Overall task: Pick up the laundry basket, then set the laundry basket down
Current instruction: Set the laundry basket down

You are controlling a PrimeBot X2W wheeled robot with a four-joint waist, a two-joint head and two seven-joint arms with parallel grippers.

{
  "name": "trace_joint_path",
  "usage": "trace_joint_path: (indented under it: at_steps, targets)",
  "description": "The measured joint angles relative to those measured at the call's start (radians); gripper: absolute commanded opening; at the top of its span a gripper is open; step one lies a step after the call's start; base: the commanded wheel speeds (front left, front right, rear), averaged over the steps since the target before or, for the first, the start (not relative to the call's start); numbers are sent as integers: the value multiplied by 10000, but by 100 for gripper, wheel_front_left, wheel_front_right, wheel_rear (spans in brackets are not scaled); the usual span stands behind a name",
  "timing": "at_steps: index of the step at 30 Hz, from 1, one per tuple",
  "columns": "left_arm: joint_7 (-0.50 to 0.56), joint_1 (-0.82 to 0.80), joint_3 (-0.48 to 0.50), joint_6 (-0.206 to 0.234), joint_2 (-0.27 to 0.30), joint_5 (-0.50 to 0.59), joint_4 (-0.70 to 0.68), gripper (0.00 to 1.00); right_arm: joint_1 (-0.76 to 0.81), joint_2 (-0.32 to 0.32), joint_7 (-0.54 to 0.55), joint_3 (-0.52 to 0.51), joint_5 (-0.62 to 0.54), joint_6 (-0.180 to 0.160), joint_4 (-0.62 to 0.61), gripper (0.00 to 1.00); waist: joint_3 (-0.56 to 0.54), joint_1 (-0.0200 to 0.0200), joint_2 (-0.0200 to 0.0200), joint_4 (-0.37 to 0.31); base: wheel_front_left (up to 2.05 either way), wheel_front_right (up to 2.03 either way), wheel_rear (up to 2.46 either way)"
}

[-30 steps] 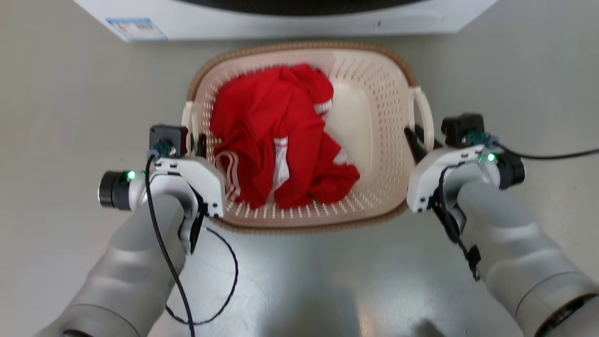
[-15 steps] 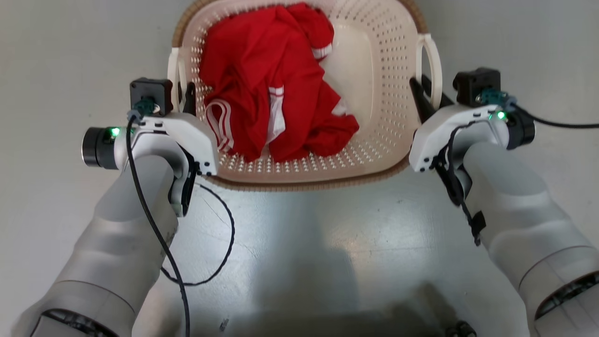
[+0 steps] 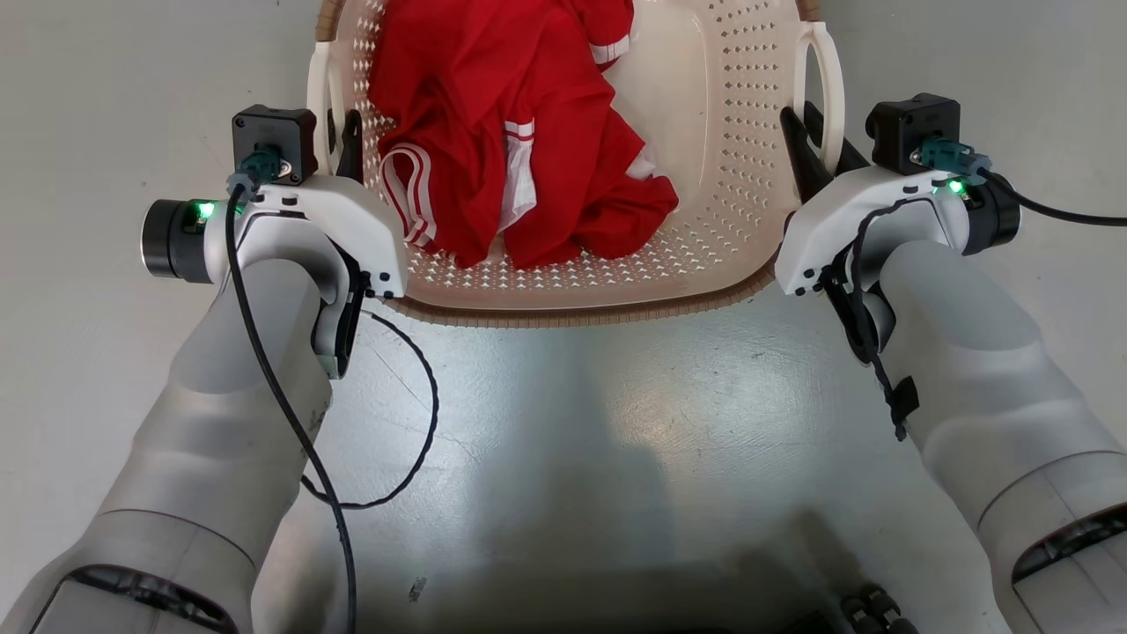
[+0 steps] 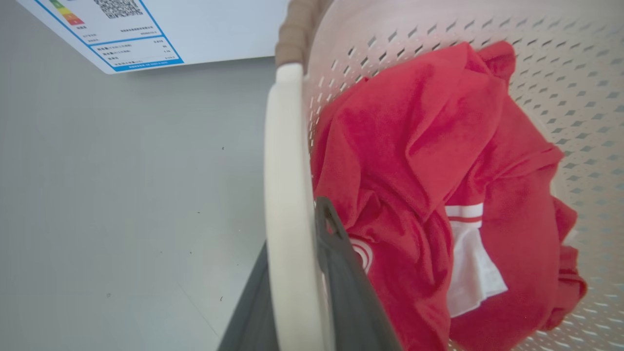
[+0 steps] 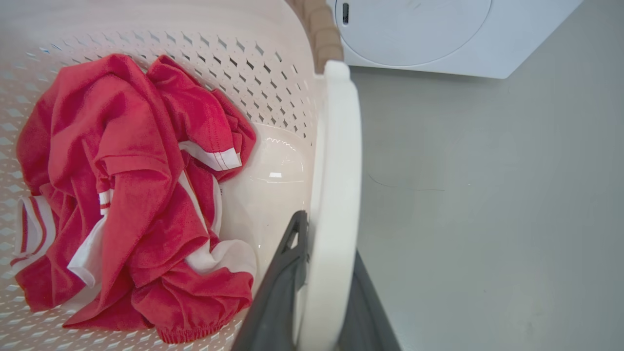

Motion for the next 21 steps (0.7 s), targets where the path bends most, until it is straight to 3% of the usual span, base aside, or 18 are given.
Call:
trace_joint_path:
  at_steps: [21]
  targets:
    - [0, -138, 945, -359, -178, 1039, 247, 0, 33, 8, -2, -282, -234, 0, -144, 0, 135, 0, 0, -77, 0, 0, 0]
